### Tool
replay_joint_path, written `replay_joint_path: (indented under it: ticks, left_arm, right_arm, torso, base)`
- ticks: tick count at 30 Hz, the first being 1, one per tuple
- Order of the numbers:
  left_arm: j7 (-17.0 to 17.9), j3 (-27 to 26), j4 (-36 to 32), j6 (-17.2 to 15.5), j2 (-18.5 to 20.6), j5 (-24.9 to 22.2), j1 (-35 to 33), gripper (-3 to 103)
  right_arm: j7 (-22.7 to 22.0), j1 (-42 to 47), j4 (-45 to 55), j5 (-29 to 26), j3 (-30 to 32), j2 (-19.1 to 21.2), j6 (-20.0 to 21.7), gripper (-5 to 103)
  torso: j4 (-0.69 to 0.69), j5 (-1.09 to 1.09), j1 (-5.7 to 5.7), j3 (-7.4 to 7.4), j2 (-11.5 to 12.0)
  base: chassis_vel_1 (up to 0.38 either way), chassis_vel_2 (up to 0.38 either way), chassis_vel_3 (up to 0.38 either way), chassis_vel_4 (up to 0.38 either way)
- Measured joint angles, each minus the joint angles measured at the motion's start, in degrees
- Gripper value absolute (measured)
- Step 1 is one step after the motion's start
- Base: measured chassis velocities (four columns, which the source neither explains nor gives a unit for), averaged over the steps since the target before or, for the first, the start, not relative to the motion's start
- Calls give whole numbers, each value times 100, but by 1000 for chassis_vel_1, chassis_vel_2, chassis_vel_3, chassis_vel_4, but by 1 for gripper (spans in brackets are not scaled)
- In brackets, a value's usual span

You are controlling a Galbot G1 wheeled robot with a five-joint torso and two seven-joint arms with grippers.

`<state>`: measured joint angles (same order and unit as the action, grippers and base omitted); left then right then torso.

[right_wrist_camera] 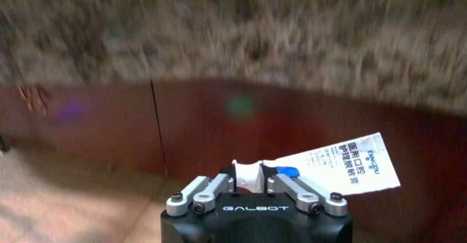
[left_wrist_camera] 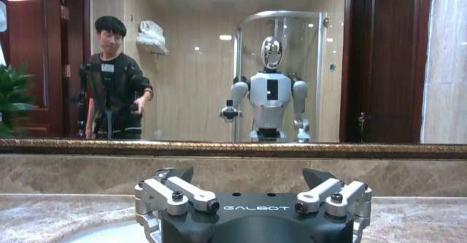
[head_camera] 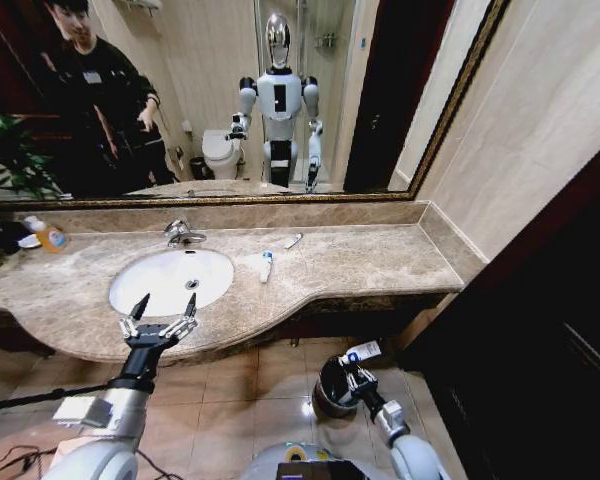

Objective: Pick up the trash from the sink and place it in the trash bin.

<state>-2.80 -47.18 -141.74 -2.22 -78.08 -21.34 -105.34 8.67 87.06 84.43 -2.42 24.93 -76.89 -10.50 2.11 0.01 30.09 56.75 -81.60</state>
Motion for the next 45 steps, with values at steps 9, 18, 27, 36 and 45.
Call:
replay_joint_path:
  ticks: [9, 18, 27, 36, 45]
  left_arm:
    - [0, 0, 0, 0, 0, 0, 0, 100]
    - [0, 0, 0, 0, 0, 0, 0, 100]
    - [0, 0, 0, 0, 0, 0, 0, 100]
    - [0, 0, 0, 0, 0, 0, 0, 100]
    - [0, 0, 0, 0, 0, 0, 0, 100]
  right_arm:
    - [-34, -692, -1419, 177, -69, -306, -170, 19]
    - [-83, -1047, -1677, 180, -118, -538, -90, 19]
    - [-186, -1157, -1846, 170, -137, -587, -49, 19]
    - [-298, -1149, -1762, 207, -140, -540, -89, 42]
    - [-376, -1141, -1735, 218, -151, -556, -143, 74]
  torso:
    - [0, -2, 0, 0, 0]
    - [0, -1, 0, 0, 0]
    - [0, -1, 0, 0, 0]
    - [0, -1, 0, 0, 0]
    - [0, -1, 0, 0, 0]
  base:
    - [0, 0, 0, 0]
    - [0, 0, 0, 0]
    - [0, 0, 0, 0]
    - [0, 0, 0, 0]
    - [0, 0, 0, 0]
